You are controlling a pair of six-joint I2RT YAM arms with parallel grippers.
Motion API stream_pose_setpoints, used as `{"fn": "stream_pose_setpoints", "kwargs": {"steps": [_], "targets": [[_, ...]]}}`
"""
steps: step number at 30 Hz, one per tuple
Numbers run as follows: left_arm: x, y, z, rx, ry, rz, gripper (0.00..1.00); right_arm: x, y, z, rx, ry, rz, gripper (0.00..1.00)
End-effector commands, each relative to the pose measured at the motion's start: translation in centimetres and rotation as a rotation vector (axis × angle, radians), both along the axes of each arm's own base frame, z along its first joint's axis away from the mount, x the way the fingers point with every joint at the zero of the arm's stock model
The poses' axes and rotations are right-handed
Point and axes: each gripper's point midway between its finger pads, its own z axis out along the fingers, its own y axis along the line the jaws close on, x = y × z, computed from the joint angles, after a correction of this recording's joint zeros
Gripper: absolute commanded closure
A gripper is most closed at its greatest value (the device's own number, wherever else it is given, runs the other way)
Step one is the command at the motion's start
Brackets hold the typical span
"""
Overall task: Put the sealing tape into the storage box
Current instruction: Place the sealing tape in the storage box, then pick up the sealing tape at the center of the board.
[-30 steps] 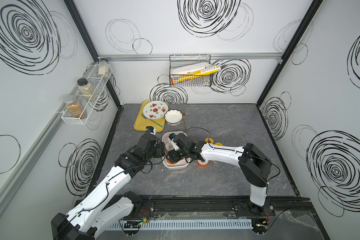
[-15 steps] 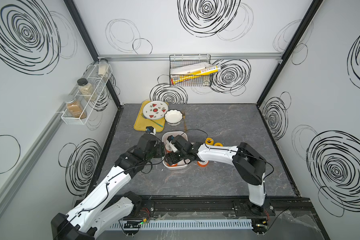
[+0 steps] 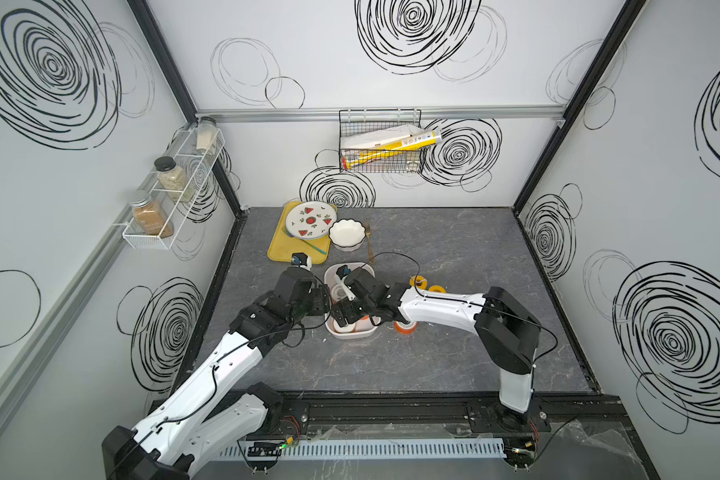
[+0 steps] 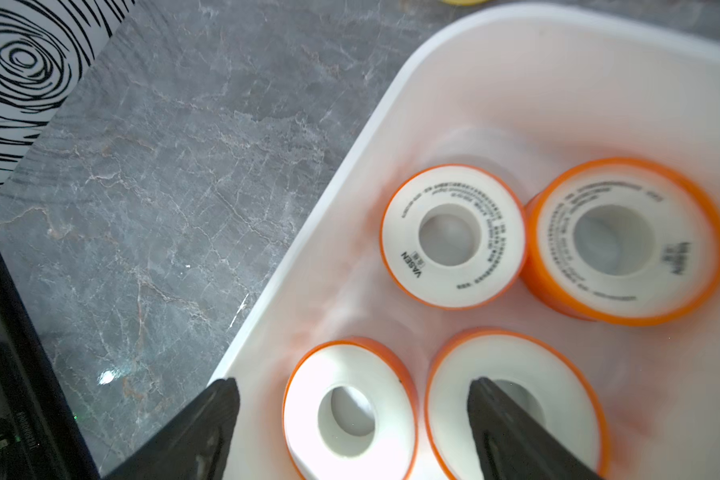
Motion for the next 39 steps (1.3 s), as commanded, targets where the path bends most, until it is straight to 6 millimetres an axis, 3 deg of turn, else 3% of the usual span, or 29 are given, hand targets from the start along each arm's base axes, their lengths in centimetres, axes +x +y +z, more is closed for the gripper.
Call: {"fn": "stream_pose_setpoints", "kwargs": {"steps": [1,9,14,18,23,32,39], "targets": [[0.5,0.2,0.8,-0.014,-0.041,0.016,0.29,1.1,-1.9,3.5,0.014,-0.134,-0.060,0.10],[0.5,0.1,0.8,-0.016,-0.043,0.015,0.29,2.9,-8.9,6.5,0.019,-0.266,-0.216,0.12],[0.5,0.0,0.7,-0.016,-0.040,0.008,0.29,3.7,-15.9,8.0,0.072,-0.360,-0.360,0.14],[0.5,-0.1,0.7,-0.016,-0.037,0.003,0.29,3.7,-21.2,8.3,0.090,-0.417,-0.474,0.14],[0.5,-0.2,0.6,-0.014,-0.033,0.000,0.29,3.1,-26.7,7.1,0.100,-0.440,-0.610,0.15],[0.3,-1.3,0.2,-0.017,-0.019,-0.050,0.29,1.3,-31.5,4.2,0.124,-0.475,-0.777,0.16],[-0.7,-4.7,-0.4,-0.006,0.015,-0.171,0.28,1.0,-33.0,3.7,0.150,-0.476,-0.860,0.14]]}}
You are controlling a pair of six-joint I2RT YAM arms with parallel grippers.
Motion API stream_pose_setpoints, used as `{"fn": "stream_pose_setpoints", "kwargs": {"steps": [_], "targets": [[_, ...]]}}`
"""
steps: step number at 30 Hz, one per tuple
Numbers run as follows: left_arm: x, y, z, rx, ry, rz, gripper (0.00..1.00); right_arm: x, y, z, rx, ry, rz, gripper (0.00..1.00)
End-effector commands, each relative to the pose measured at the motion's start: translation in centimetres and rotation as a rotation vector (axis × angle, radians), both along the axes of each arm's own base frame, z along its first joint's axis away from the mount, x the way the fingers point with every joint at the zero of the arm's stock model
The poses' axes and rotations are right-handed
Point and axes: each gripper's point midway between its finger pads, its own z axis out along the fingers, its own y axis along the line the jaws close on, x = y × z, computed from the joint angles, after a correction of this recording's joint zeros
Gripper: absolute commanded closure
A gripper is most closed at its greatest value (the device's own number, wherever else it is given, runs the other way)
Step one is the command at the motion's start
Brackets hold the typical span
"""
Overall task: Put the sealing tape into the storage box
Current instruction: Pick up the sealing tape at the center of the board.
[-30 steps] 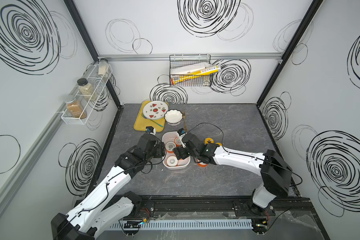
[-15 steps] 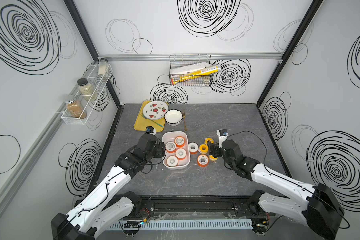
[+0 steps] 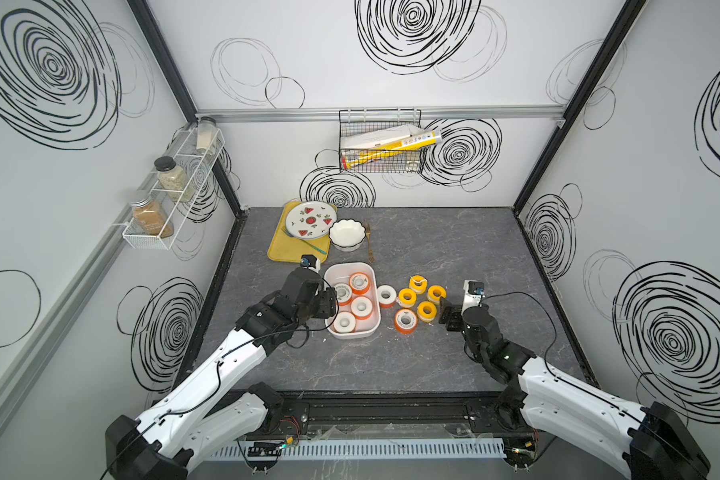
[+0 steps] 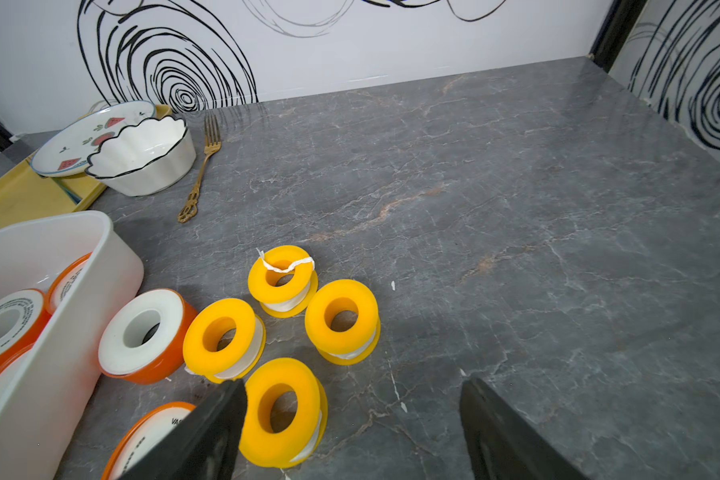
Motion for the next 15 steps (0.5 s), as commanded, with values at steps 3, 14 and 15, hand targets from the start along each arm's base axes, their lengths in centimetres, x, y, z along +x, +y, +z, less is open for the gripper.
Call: {"fn": "stream_pose_setpoints", "kwargs": {"steps": [3,14,15], "targets": [[-0.4,-3.6,0.3,-0.023,0.028,-0.109,0.26,0.4,-0.9,0.9,0.057,-0.041,-0.075,0.13],[-0.4,-13.4,-1.1,0.039,0.126,-0.270,0.14,0.4,-1.3,0.9,0.058,-0.041,-0.094,0.12],[-0.1,-14.1,-1.4,0.059,0.133,-0.273,0.11,0.4,-1.3,0.9,0.059,-0.042,-0.095,0.12]]}}
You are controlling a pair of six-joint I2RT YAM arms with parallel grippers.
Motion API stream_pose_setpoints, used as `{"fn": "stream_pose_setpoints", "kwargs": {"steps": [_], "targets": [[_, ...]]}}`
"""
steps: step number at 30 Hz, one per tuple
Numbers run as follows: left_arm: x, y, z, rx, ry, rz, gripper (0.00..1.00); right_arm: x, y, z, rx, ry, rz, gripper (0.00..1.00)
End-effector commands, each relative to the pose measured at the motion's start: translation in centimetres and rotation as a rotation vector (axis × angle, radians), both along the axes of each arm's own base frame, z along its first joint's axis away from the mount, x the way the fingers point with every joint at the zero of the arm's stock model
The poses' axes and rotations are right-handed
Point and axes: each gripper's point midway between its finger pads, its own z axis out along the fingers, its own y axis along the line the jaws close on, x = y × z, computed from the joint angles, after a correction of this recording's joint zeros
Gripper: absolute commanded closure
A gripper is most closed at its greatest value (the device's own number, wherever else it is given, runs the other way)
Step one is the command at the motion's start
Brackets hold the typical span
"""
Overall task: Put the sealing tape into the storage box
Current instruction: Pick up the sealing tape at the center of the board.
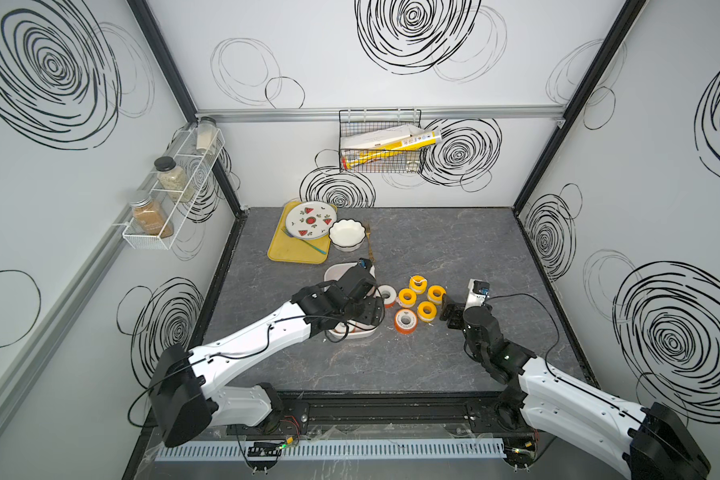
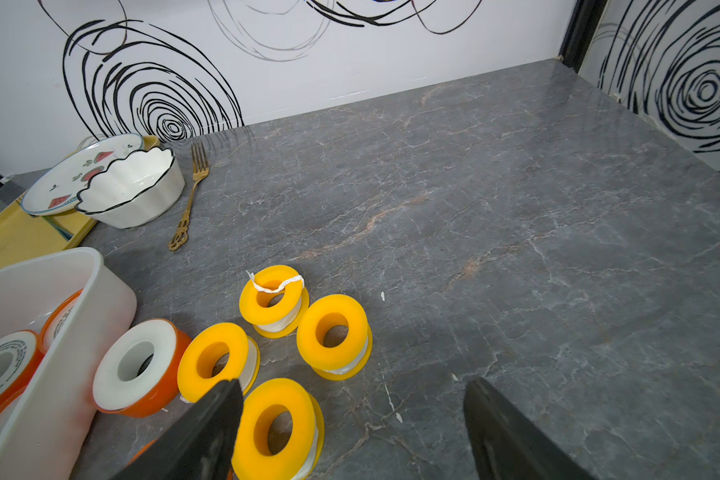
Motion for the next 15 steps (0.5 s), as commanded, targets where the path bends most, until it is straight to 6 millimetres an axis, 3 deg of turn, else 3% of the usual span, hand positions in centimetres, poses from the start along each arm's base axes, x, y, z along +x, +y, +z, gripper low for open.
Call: {"fn": "stream_pose_setpoints", "kwargs": {"steps": [1,9,15], "targets": [[0.9,-2.3,-0.1,0.032,0.000,-0.003,0.11,0.1,-0.6,0.6,0.025,-0.026,-0.036,0.12],[1.7,-6.9,-4.2,0.094,0.111,-0.090,0.07,0.1,-0.6,0.5,0.025,-0.026,-0.038,0.11],[1.9,-8.8,-7.7,0.187,0.160,-0.128,0.07,0.1,-0.6,0.5,0.023,-0.022,-0.041,0.11]]}}
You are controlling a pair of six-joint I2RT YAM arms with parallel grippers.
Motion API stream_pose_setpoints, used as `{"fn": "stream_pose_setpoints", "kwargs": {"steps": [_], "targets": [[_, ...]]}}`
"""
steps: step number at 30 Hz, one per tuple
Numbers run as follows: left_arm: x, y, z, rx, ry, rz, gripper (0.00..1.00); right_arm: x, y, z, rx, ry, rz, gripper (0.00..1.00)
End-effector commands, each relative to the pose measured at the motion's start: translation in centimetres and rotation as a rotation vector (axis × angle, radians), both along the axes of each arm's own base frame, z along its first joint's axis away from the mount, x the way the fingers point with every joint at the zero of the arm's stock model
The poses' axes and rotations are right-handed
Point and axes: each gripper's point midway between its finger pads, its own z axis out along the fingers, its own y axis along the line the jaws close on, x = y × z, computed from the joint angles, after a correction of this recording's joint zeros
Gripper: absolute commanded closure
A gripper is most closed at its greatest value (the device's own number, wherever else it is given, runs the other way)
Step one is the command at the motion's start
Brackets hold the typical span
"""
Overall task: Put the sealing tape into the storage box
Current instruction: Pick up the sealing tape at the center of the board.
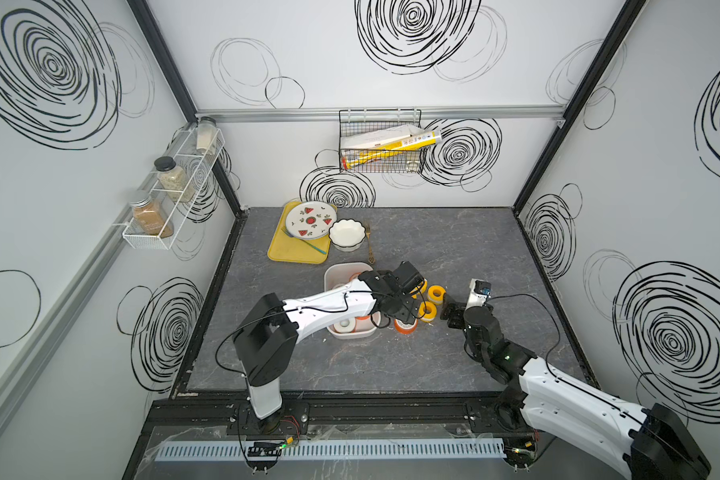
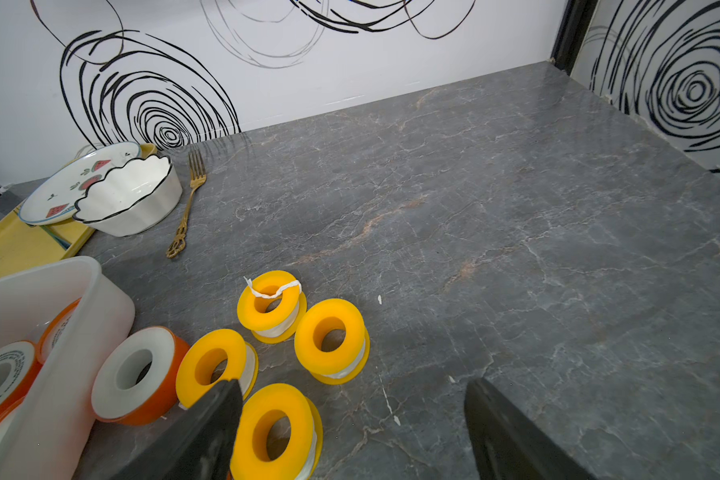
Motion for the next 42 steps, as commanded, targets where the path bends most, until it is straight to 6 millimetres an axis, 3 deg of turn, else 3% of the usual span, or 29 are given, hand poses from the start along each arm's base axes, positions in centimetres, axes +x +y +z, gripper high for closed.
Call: {"fn": "stream_pose_setpoints", "kwargs": {"steps": [1,8,15,25,32,42], "targets": [[-0.3,-1.1,-0.7,0.025,0.020,-0.043,0.07,0.1,-0.5,0.3,0.009,-0.014,-0.026,0.11],[-0.2,-2.4,-2.9,0.070,0.038,-0.059,0.06,0.1,-0.4,0.3,0.009,-0.014,-0.023,0.11],[-0.2,-2.1,-5.1,0.119,0.057,-0.048,0.06,0.2,-0.4,0.3,0.009,-0.012,-0.022,0.11],[-0.4,-2.5,-6.6,0.130,0.075,-0.053,0.07,0.2,-0.3,0.4,0.009,-0.013,-0.021,0.11],[-0.3,-2.7,-7.4,0.134,0.083,-0.041,0.17,0.2,-0.3,0.2,0.006,-0.010,-0.019,0.10],[-0.1,-3.1,-6.8,0.128,0.051,-0.025,0.36,0.3,-0.2,0.2,0.002,-0.006,-0.017,0.10]]}}
